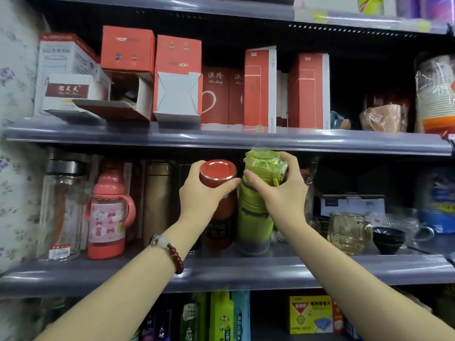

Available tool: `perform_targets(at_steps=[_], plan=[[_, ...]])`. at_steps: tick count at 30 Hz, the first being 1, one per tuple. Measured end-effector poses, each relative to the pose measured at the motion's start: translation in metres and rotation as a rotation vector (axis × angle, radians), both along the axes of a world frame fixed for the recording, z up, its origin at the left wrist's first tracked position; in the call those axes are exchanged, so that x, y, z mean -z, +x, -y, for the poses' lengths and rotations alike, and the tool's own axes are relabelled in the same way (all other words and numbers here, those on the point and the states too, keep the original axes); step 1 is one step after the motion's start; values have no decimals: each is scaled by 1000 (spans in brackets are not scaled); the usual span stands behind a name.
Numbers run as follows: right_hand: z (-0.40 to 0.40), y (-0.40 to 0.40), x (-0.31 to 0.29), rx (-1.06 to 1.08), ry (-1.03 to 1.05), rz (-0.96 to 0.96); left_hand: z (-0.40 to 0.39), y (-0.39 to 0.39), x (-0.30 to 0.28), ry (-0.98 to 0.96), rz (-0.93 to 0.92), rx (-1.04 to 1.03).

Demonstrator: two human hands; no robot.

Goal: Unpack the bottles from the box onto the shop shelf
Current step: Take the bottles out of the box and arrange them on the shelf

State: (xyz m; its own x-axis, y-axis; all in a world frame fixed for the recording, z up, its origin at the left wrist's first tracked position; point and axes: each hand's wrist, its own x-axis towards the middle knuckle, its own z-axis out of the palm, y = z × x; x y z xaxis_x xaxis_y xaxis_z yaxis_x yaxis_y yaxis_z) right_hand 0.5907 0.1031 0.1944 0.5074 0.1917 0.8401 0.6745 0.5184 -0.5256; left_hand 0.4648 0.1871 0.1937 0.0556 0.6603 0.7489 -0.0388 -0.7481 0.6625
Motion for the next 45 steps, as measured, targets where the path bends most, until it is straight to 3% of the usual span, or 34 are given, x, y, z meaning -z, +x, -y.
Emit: perform_targets(at_steps=[8,17,29,45], plan=[[-11,9,-14,-45,-135,-41,-13,10,0,-51,-17,-16],[-39,32,-29,-33,-370,-106,-40,29,-15,-161,-157,8],[-53,44,-24,-60,-406,-87,-60,50,-18,-218,-190,-38],[-32,56,28,-125,-391,-87,-48,34,-5,-95,-212,-118]])
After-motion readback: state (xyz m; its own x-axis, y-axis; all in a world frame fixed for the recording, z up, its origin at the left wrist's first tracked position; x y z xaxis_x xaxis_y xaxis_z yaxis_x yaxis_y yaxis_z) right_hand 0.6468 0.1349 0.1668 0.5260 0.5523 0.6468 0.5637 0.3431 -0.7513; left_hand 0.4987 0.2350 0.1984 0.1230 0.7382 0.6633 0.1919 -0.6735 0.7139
